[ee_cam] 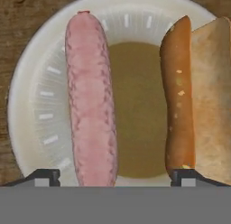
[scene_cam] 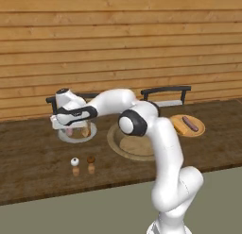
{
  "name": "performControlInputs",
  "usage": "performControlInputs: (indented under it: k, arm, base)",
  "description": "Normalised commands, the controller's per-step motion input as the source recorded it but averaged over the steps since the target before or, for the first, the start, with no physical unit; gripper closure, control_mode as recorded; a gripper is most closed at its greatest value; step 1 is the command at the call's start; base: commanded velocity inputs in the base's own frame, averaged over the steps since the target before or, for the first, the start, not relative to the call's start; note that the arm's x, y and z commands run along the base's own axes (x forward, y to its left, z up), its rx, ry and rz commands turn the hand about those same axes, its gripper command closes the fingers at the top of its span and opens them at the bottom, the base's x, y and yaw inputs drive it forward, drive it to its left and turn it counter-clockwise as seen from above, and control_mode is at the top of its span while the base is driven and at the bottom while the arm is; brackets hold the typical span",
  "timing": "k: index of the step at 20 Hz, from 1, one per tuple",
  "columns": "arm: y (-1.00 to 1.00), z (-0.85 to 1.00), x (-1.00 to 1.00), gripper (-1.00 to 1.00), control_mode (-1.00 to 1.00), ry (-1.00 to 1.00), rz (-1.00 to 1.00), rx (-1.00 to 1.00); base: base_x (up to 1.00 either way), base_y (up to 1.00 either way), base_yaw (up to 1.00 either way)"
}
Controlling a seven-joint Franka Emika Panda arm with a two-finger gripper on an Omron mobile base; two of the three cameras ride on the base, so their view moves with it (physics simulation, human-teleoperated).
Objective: Place one bun and one sausage from the bowl on each plate.
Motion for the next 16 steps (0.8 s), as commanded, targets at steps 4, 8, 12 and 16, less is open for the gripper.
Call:
performControlInputs:
  k: [4,8,12,16]
  arm:
    - [-0.74,0.14,-1.0,-1.0,-1.0,-0.03,0.0,0.0]
    - [-0.86,0.32,-1.0,-1.0,-1.0,-0.01,0.0,0.0]
    - [-0.9,0.57,-0.77,-1.0,-1.0,0.0,0.0,0.02]
    - [-0.72,0.88,-0.18,-1.0,-1.0,0.01,0.0,0.06]
  base:
    - [0.0,0.0,0.0]
    - [0.0,0.0,0.0]
    - [0.0,0.0,0.0]
    - [0.0,0.0,0.0]
